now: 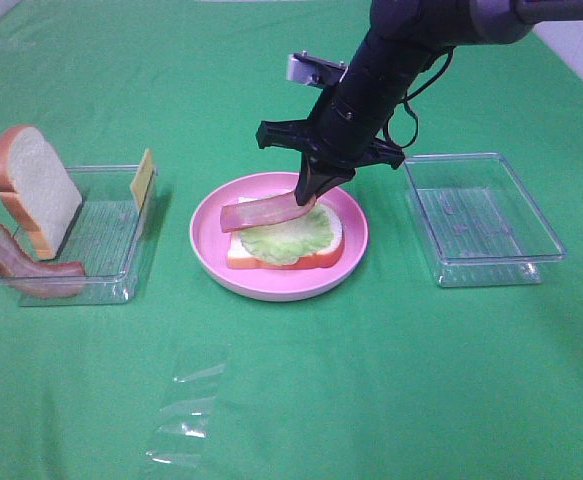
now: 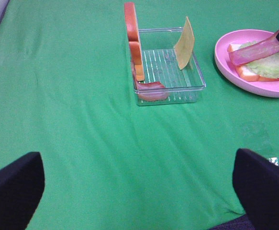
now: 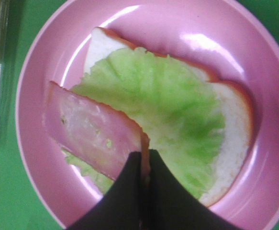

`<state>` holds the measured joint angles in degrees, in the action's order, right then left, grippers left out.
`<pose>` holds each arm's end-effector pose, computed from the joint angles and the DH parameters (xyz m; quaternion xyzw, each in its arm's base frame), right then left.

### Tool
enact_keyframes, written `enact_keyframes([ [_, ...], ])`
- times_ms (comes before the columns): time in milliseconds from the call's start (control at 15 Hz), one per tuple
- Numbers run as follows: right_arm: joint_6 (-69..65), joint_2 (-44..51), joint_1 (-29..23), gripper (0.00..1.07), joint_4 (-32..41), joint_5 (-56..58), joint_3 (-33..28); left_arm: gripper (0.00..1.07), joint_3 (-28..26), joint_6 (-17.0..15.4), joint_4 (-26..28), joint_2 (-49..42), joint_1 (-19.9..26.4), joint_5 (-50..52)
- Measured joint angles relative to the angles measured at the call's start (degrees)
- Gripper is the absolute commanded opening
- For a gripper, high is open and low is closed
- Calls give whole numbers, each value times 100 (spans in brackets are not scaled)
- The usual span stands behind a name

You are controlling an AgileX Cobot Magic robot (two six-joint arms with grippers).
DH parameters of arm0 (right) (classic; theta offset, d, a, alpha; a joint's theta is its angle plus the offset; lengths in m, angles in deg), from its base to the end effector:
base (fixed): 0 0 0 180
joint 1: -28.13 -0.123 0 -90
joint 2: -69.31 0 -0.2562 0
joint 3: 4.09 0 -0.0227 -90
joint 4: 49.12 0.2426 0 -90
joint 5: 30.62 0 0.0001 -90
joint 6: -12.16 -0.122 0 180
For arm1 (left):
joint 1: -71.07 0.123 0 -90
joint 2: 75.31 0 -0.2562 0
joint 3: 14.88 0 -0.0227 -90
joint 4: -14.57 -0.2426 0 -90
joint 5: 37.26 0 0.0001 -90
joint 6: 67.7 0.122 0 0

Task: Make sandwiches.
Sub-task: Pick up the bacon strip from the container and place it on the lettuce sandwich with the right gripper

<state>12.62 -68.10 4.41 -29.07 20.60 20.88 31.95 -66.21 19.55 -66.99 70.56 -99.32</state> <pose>0.4061 0.2141 0.1130 -0.1175 0.9717 0.1750 0.1069 0.0408 -0.0097 0.2618 0.0175 0.8526 -0.0389 0.5208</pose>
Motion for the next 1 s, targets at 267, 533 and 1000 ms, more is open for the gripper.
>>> enact_keyframes([
  [267, -120, 0, 0, 0, -166, 0, 0, 100, 0, 0, 0, 0, 0, 0],
  [533, -120, 0, 0, 10, -166, 0, 0, 100, 0, 0, 0, 0, 0, 0],
  [1000, -120, 0, 0, 61, -166, 0, 0, 100, 0, 0, 0, 0, 0, 0],
])
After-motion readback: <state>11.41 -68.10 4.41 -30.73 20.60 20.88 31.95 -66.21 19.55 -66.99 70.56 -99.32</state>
